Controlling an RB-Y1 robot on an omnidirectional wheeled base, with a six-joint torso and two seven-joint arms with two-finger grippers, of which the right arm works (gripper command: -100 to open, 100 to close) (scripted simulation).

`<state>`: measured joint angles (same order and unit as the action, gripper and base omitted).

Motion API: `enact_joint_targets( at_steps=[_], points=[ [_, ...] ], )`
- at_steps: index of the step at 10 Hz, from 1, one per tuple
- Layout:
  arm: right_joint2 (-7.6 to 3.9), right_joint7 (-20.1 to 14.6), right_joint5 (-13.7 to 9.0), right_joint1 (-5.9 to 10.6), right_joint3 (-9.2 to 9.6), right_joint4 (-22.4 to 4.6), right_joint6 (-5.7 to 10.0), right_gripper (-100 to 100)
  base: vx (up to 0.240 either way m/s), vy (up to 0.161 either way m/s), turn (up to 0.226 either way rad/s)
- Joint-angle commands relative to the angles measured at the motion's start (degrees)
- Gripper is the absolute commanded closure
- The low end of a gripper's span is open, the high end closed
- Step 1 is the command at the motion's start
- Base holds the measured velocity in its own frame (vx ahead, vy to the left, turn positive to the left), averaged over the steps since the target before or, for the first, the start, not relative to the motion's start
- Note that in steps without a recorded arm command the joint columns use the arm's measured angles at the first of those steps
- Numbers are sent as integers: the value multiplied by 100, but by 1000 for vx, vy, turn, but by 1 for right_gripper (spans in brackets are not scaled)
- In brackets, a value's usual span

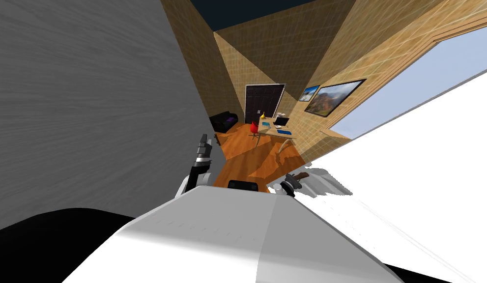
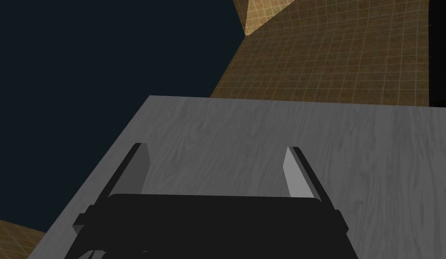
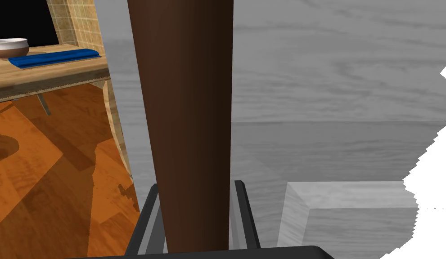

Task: Push the door open

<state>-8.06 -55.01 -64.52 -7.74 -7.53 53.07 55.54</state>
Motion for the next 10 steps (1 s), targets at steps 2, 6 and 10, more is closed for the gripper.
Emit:
enact_joint_targets(
  at_steps=[2,6,10],
  points=[
    [-80,-25,-139,-52,-215,-128,125,100,198,-80,-41],
    [-107,2,-289,-75,-409,-174,195,100,173,-92,-55],
    [-131,-20,-365,-84,-495,-230,203,100,176,-43,-60]
  ],
)
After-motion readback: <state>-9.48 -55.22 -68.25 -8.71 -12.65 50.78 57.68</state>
